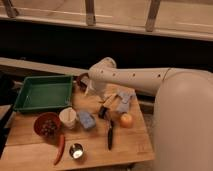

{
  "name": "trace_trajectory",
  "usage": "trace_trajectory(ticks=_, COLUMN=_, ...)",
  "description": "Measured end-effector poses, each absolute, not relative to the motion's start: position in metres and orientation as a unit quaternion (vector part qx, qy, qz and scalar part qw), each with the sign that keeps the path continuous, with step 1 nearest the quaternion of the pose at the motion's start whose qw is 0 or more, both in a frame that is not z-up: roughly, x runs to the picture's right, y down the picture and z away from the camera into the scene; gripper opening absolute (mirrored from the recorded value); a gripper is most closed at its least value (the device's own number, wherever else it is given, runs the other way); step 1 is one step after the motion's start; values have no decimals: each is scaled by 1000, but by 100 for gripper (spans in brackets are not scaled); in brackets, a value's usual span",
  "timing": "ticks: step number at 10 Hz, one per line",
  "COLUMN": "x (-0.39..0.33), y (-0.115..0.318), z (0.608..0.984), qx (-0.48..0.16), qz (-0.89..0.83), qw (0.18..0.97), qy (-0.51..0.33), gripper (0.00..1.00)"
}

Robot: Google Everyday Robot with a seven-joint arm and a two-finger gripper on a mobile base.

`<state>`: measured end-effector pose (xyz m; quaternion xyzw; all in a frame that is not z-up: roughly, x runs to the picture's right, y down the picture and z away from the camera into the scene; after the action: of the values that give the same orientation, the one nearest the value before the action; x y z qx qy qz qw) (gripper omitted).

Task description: Place banana in tray

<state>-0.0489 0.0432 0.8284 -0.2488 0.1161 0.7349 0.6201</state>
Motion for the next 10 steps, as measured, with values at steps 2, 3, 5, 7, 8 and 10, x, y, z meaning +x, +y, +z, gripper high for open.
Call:
trace_trajectory(ticks=2, x=-49, y=44, z=828, qx=-249, qz=735, qw=620, qy=117, gripper=66)
trace_trajectory(ticks=3, x=-47, y=44, z=828, qx=-247, qz=734, qw=621, qy=121, gripper=66)
trace_trajectory(ticks=5, x=-41, y=49, z=842, qx=-226, qz=732, qw=624, qy=151, gripper=66)
trace_trajectory(ticks=7, x=-25, y=49, z=868, qx=-218, qz=741, qw=613, qy=168, gripper=66)
trace_trajectory(ticks=8, x=-16, y=52, z=885, qx=-215, qz=745, qw=606, qy=177, gripper=66)
trace_trajectory(ticks=10, x=-4, y=50, z=912, qx=-211, qz=754, qw=593, qy=189, gripper=66)
